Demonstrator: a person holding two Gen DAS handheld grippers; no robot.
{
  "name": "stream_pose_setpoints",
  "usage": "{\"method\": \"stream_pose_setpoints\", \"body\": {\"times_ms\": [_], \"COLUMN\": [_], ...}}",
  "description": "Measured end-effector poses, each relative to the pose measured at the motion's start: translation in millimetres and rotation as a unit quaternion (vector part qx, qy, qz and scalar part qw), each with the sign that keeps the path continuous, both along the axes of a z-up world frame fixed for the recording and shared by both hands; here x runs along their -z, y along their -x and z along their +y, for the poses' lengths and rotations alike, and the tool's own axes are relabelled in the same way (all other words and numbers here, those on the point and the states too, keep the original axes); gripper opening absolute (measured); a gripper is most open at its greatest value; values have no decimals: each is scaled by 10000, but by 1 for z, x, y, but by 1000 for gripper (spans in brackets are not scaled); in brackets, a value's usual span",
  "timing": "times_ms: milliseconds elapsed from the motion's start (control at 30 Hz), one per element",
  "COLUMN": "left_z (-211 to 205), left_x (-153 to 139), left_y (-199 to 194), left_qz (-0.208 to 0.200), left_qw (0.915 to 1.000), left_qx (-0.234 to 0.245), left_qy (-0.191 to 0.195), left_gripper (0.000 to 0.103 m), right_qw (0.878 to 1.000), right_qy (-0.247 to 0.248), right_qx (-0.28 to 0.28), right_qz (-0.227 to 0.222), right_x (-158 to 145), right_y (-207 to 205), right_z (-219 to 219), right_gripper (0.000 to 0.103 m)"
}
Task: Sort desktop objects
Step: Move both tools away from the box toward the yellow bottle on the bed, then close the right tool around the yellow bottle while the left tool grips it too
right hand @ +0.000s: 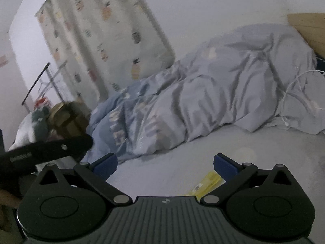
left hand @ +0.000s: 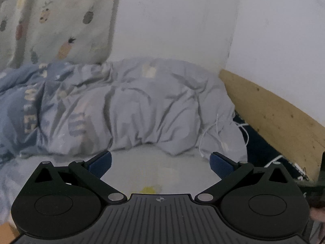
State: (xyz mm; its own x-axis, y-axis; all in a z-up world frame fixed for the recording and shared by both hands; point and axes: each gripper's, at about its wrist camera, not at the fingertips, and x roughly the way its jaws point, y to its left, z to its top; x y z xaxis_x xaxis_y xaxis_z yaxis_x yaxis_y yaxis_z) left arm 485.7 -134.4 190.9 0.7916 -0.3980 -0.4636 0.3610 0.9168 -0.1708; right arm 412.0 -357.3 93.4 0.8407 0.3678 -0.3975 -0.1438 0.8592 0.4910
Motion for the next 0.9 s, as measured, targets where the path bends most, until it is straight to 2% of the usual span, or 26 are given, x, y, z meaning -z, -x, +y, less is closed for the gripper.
{"method": "stream_pose_setpoints", "body": {"times_ms": [167,300,567,700,733,900], "left_z": [-13,-18,-16,-9,-8,-13], "left_x": [11,42,140,187,198,239], "left_y": [-39,-67,-121,-141,-145,-159], "left_qz": [-233,-202,682,1088,1166,1424], "left_qw": [9996,9994,9949,9883,9864,9786], "left_qx": [140,261,289,294,330,701], "left_qy": [-44,-128,-689,-1032,-1107,-1310], "left_gripper": [103,103,103,103,103,103], "right_qw": [9991,9982,9919,9833,9815,9747], "right_qy": [-240,-429,-791,-1088,-1125,-1229], "right_qx": [348,353,328,334,331,373], "right_qz": [-29,216,936,1420,1513,1827], "right_x": [19,48,125,166,175,209], "right_y": [-20,-53,-98,-121,-125,-140], "right_z": [-18,-20,-8,0,1,10], "right_gripper": [103,103,102,94,89,84]}}
